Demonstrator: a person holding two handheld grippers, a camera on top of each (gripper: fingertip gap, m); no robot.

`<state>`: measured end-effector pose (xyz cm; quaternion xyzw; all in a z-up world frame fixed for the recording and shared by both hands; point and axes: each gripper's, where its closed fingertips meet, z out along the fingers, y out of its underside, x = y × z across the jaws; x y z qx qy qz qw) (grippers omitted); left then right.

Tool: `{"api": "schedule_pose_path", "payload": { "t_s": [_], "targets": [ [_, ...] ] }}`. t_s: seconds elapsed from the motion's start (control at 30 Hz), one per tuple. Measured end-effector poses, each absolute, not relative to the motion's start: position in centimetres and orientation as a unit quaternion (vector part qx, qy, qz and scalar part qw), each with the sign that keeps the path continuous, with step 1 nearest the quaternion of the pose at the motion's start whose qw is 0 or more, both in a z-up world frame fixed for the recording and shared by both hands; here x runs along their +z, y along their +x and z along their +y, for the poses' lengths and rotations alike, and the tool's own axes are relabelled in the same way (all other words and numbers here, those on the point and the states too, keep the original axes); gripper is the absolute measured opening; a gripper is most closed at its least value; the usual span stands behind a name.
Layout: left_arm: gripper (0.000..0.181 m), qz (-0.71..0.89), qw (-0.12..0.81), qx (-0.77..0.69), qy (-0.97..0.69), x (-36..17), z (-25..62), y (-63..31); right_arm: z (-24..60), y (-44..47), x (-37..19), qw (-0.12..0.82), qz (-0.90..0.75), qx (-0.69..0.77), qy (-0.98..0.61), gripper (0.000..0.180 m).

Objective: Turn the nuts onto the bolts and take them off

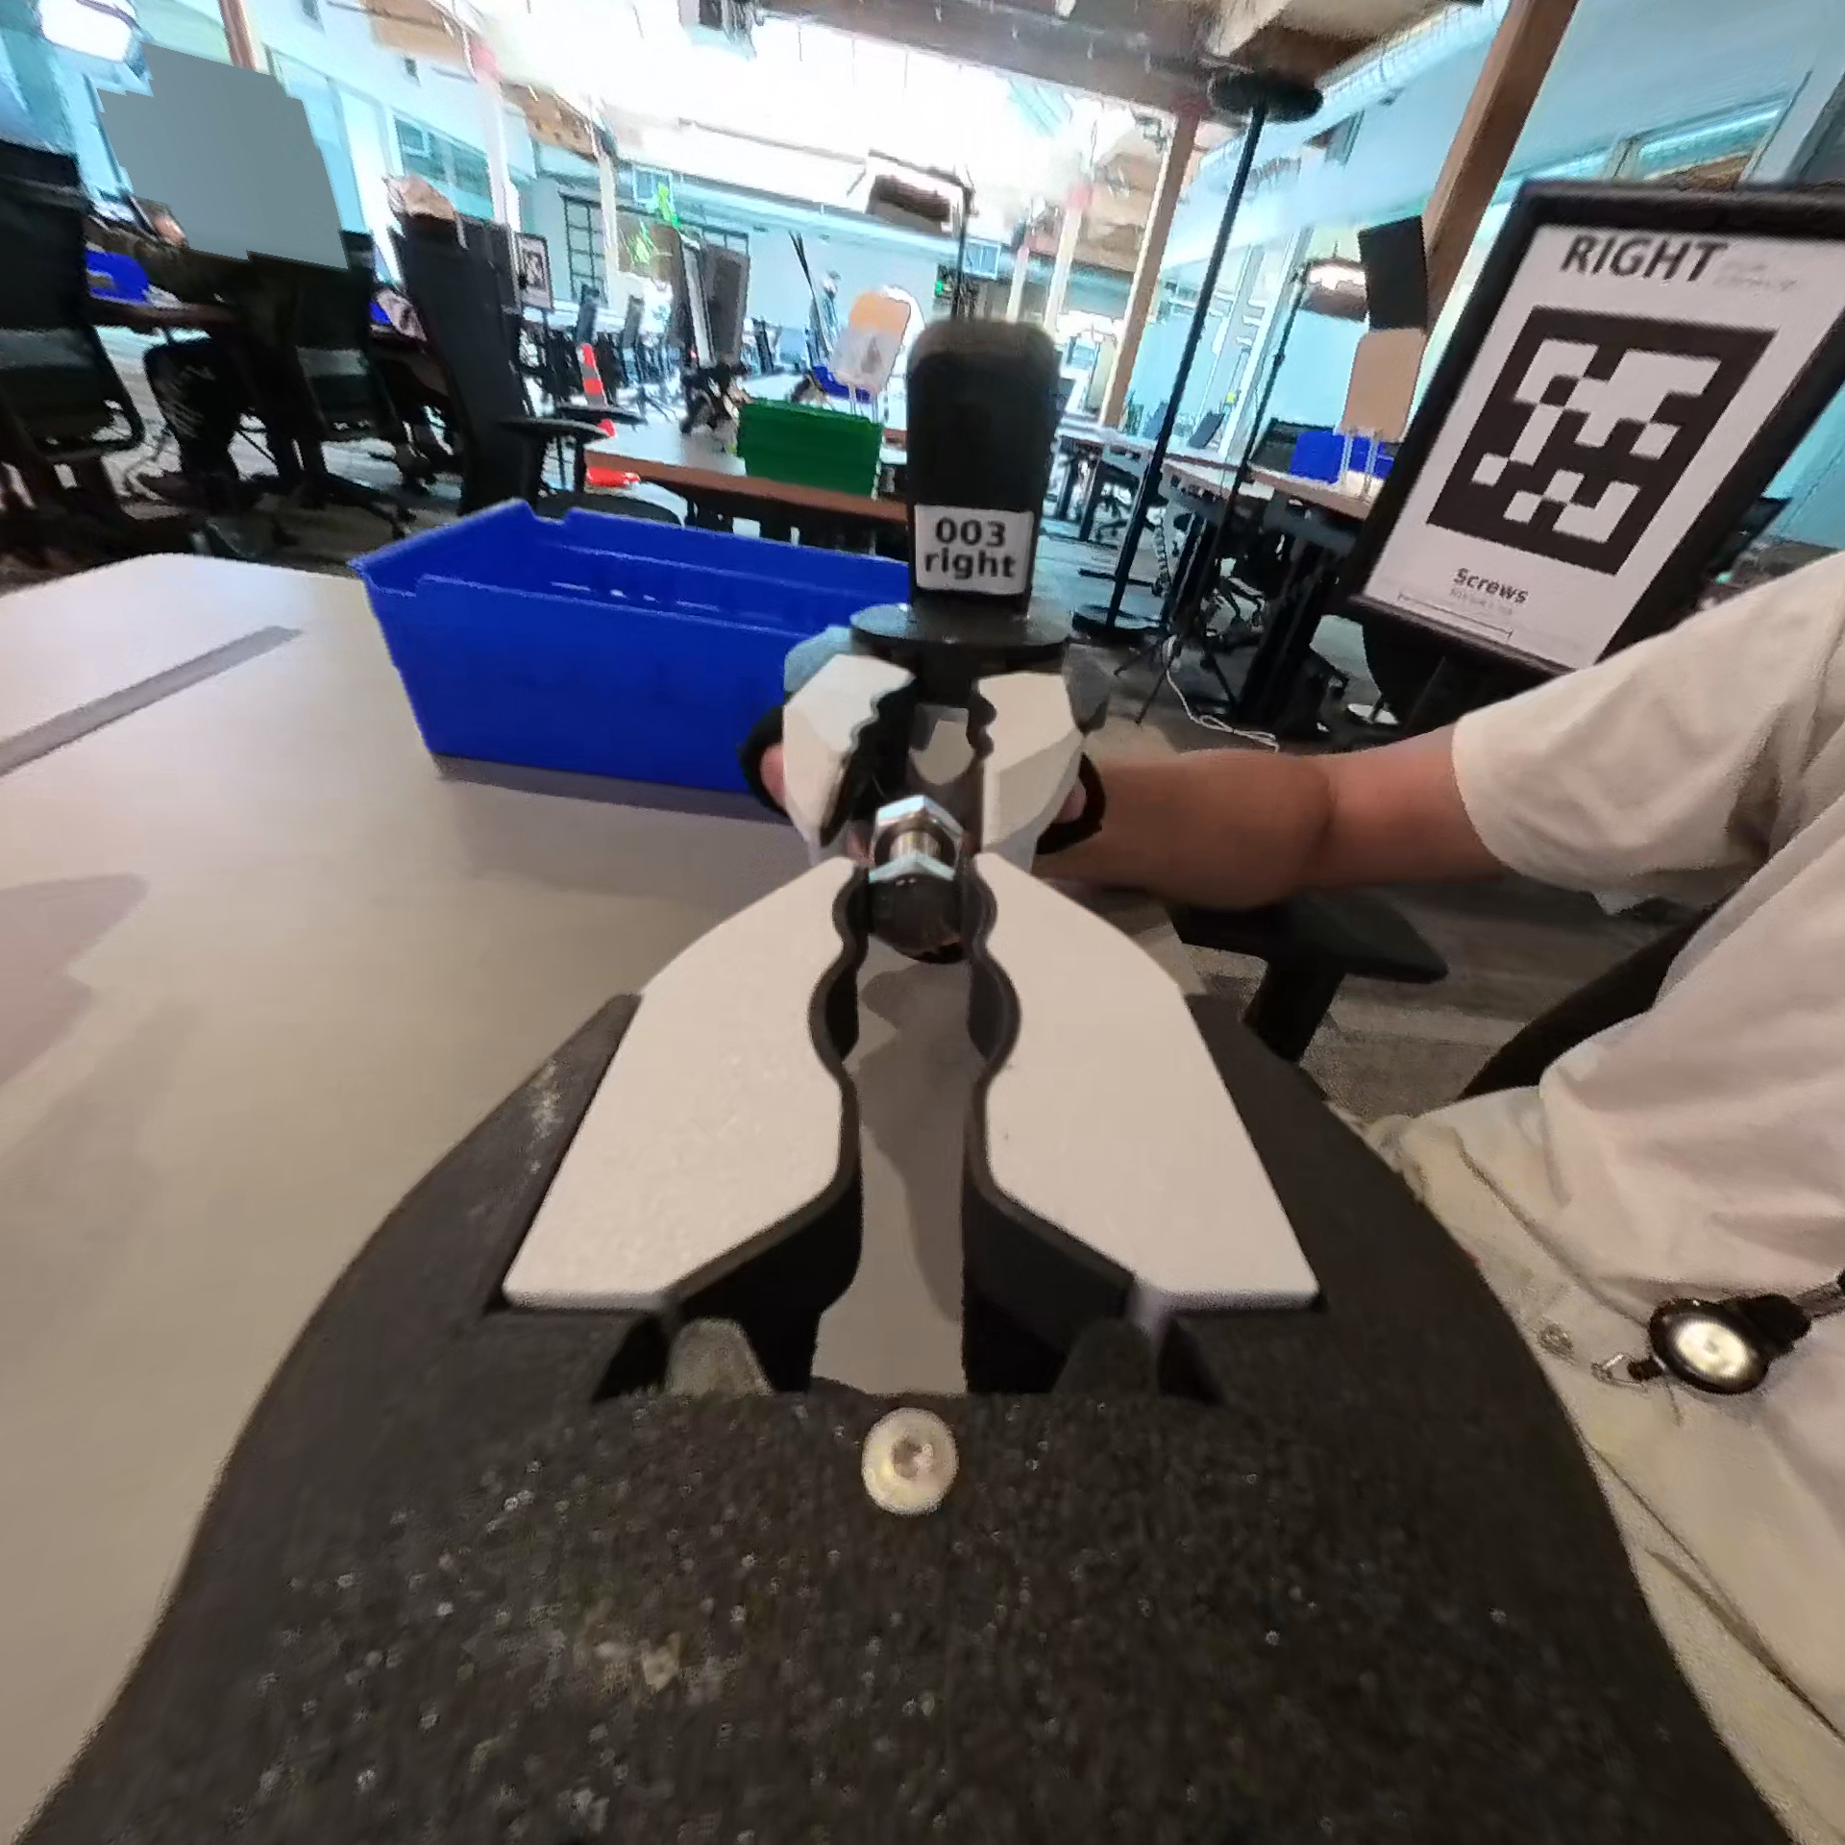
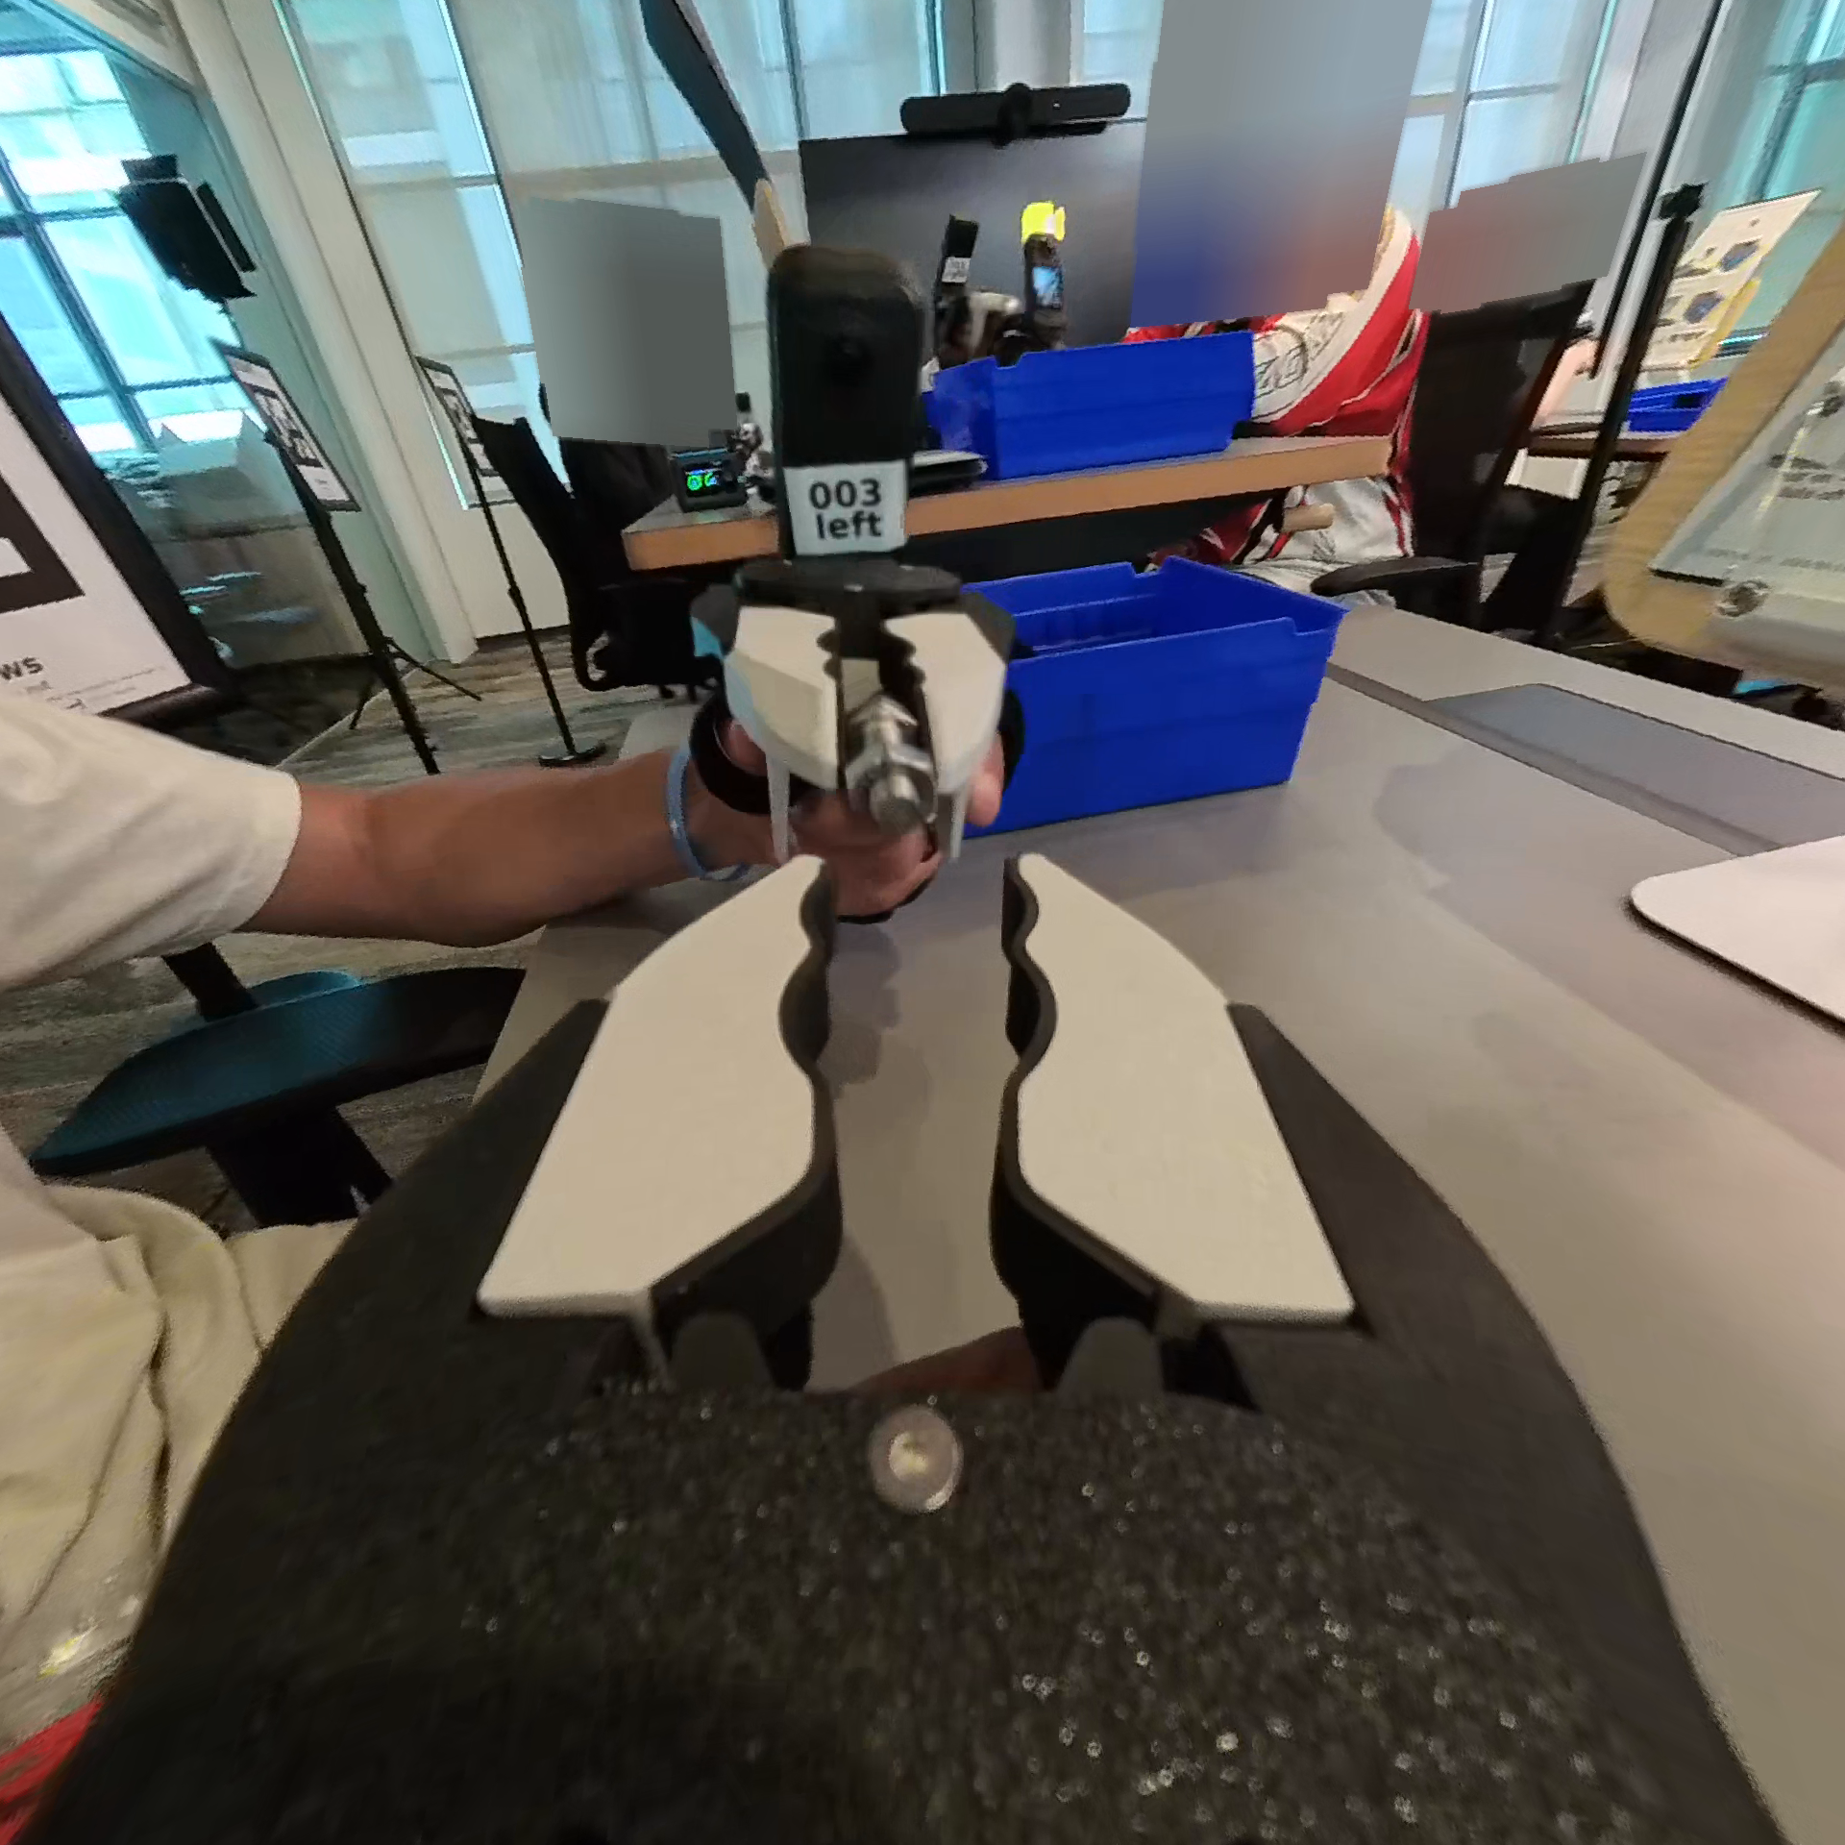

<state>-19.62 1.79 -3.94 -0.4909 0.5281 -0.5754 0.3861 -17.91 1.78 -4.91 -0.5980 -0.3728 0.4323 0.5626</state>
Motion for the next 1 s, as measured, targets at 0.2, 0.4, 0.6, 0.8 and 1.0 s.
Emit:
{"api": "schedule_pose_path", "payload": {
  "t_s": [0.2,0.4,0.6,0.8,1.0],
  "targets": [
    [0.017,0.541,0.364,-0.576,-0.492,-5.2,0.8,-18.6,1.4,-18.8,-5.6,0.558,-0.394,0.416,-0.6,0.031],
    [0.017,0.536,0.361,-0.584,-0.491,-5.0,0.8,-18.6,1.3,-18.8,-5.6,0.561,-0.4,0.409,-0.598,0.021],
    [0.017,0.54,0.355,-0.587,-0.489,-5.1,0.5,-18.5,0.8,-18.8,-5.6,0.566,-0.416,0.401,-0.588,0.017],
    [0.017,0.535,0.365,-0.584,-0.489,-5.0,0.5,-18.5,0.8,-18.7,-5.5,0.561,-0.414,0.405,-0.592,0.017],
    [0.052,0.527,0.397,-0.572,-0.488,-4.2,1.0,-18.6,1.5,-17.9,-5.0,0.568,-0.387,0.416,-0.596,0.017]
  ]
}}
